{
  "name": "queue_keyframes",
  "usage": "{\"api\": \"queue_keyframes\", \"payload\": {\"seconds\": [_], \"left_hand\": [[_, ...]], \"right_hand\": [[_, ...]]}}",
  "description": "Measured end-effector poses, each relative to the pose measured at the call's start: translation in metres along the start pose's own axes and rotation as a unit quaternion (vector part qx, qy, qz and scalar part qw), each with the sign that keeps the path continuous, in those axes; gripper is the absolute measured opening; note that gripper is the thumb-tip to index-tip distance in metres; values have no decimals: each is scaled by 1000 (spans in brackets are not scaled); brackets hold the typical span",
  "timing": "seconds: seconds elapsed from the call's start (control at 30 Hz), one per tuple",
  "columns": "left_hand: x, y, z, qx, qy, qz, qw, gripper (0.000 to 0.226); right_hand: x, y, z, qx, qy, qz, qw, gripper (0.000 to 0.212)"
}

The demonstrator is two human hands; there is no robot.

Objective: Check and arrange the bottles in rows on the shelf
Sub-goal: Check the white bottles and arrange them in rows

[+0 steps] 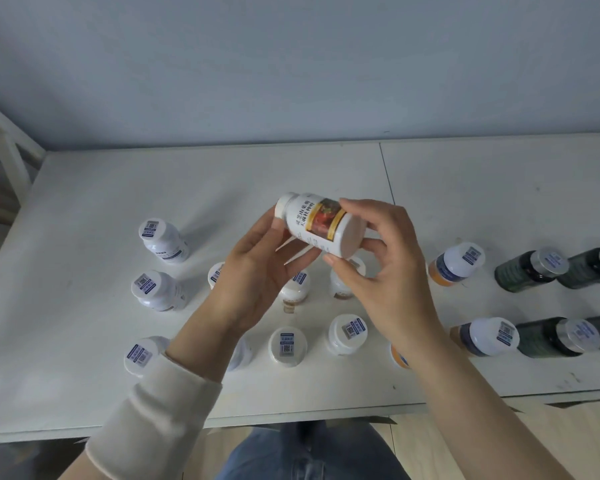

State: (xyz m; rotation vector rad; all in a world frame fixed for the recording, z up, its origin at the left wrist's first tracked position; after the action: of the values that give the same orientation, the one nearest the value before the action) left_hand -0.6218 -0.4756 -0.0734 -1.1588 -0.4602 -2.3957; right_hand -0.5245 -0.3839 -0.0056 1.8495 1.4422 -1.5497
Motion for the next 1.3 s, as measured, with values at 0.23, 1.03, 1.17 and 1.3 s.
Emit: {"api": "queue_keyframes", "payload": {"seconds": [0.23,1.03,1.17,1.3], "left_hand": [[7,-8,-8,45,-12,-43,998,41],[17,-73,-46,24,-667,-30,744,40],[15,-75,-49,26,-679,-37,733,40],[11,-73,-45,10,-715,-49,697,45]], "right_hand": [[-7,9,9,-20,130,-44,990,55],[48,-27,5,-287,466,142,825,53],[53,-25,6,-293,465,145,823,53],[54,-23,8,-294,465,139,824,51]]}}
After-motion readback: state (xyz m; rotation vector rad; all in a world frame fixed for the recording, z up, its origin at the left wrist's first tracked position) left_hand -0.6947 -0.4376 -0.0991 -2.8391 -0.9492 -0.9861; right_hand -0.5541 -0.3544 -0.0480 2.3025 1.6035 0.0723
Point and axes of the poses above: each hand's wrist, its own y-axis away from the middle knuckle, its own z-axis out of the palm, x = y × z, the point moved 9 cm from there along -y, towards the middle knuckle, and after that the axes turned 7 degrees about -x, right-handed, at the moved point
